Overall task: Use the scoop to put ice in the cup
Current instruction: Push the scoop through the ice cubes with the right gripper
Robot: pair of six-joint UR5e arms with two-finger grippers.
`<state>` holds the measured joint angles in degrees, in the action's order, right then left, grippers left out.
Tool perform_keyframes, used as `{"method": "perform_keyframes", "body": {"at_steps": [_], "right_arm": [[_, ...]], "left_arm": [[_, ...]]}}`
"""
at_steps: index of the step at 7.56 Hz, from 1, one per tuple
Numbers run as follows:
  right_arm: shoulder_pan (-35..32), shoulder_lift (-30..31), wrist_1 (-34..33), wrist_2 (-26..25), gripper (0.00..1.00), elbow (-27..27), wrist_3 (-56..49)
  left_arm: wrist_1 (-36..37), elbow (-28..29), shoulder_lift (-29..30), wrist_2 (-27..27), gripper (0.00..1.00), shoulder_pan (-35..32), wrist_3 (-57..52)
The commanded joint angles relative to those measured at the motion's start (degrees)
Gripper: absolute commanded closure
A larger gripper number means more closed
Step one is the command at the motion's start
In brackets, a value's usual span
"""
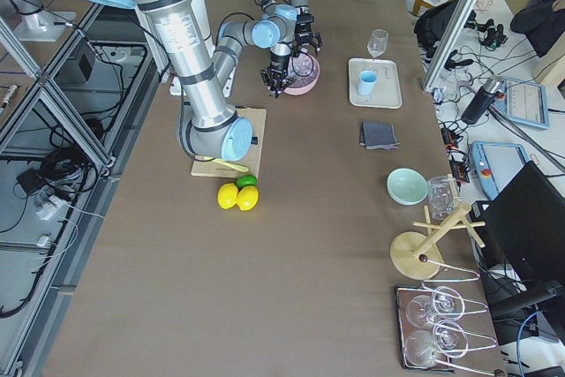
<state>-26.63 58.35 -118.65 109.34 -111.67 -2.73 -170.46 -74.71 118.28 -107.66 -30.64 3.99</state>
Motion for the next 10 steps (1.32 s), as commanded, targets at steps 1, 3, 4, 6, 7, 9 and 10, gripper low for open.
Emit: {"method": "perform_keyframes", "body": {"at_steps": [1, 3, 4, 6, 7, 9, 10], "right_arm": [[0.0, 0.54, 0.18, 0.09, 1.0, -0.91, -0.08], [0.0, 1.24, 0.18, 0.09, 1.0, -2.14, -0.08], [-0.09, 1.33, 0.18, 0.09, 1.0, -2.49, -0.08], [-0.09, 1.5, 0.26, 0.09, 1.0, -2.94, -0.17], [-0.09, 1.42, 0.26, 0.09, 1.0, -2.94, -0.08], [-0.09, 1.5, 0.18, 0.09, 1.0, -3.72, -0.08], [-0.09, 1.5, 0.26, 0.09, 1.0, -4.16, -0.08]], "left_arm": [[-0.05, -0.08, 0.03, 0.0, 0.02, -0.04, -0.03], [-0.05, 0.0, 0.03, 0.0, 0.02, -0.04, -0.03], [-0.05, 0.0, 0.03, 0.0, 0.02, -0.04, -0.03], [-0.05, -0.08, 0.03, 0.0, 0.02, -0.04, -0.03], [-0.05, -0.08, 0.03, 0.0, 0.02, -0.04, 0.05], [-0.05, -0.08, 0.03, 0.0, 0.02, -0.04, -0.03], [-0.05, -0.08, 0.03, 0.0, 0.02, -0.04, -0.03]]}}
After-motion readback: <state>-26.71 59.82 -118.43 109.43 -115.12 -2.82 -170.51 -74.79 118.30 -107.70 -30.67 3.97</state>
